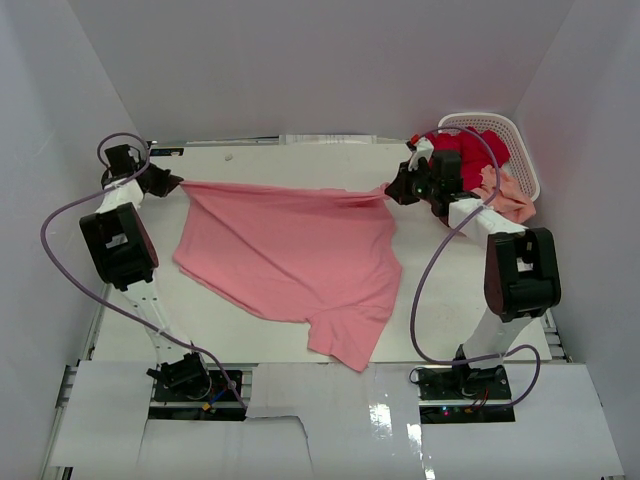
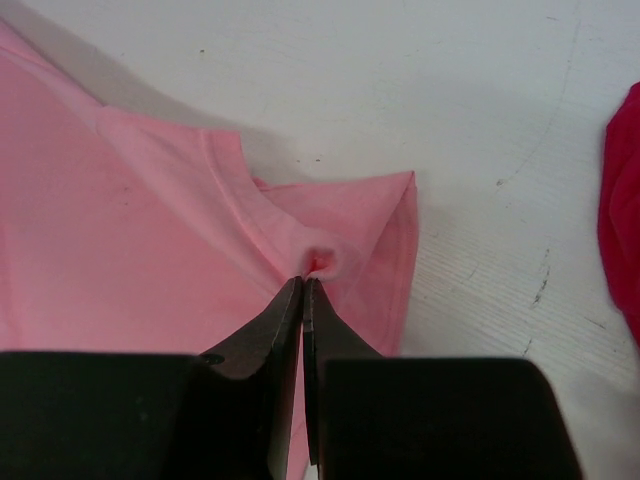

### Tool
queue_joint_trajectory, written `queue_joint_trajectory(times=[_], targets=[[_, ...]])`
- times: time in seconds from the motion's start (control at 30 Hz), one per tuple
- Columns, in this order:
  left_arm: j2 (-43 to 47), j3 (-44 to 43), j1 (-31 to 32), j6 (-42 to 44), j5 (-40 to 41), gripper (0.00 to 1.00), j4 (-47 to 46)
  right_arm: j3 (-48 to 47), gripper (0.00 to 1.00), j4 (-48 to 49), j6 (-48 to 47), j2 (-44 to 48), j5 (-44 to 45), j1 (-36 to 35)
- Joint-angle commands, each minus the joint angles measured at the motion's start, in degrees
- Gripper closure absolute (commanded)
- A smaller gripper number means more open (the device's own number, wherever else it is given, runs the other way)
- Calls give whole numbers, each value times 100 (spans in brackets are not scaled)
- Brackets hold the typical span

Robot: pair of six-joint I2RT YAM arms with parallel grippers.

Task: Fold and stack the t-shirts
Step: Grap the side of the flattened tshirt furthest away from the robot with both arms, then fold the flattened tshirt in 1/3 of the way

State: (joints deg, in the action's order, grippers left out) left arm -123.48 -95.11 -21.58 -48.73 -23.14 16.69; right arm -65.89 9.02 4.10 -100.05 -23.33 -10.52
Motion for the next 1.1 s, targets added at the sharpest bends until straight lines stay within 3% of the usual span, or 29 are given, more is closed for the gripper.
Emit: queue_joint_trajectory(times=[0.0, 0.57, 1.07], targets=[[606, 106, -21, 21, -86, 100, -148, 207, 92, 267, -32, 459, -22, -2], [1238, 1064, -21, 144, -148, 100, -263, 761, 92, 153, -93, 1154, 118, -187], [1546, 1416, -92, 144, -182, 100, -210, 1403, 92, 21, -93, 1778, 232, -362]])
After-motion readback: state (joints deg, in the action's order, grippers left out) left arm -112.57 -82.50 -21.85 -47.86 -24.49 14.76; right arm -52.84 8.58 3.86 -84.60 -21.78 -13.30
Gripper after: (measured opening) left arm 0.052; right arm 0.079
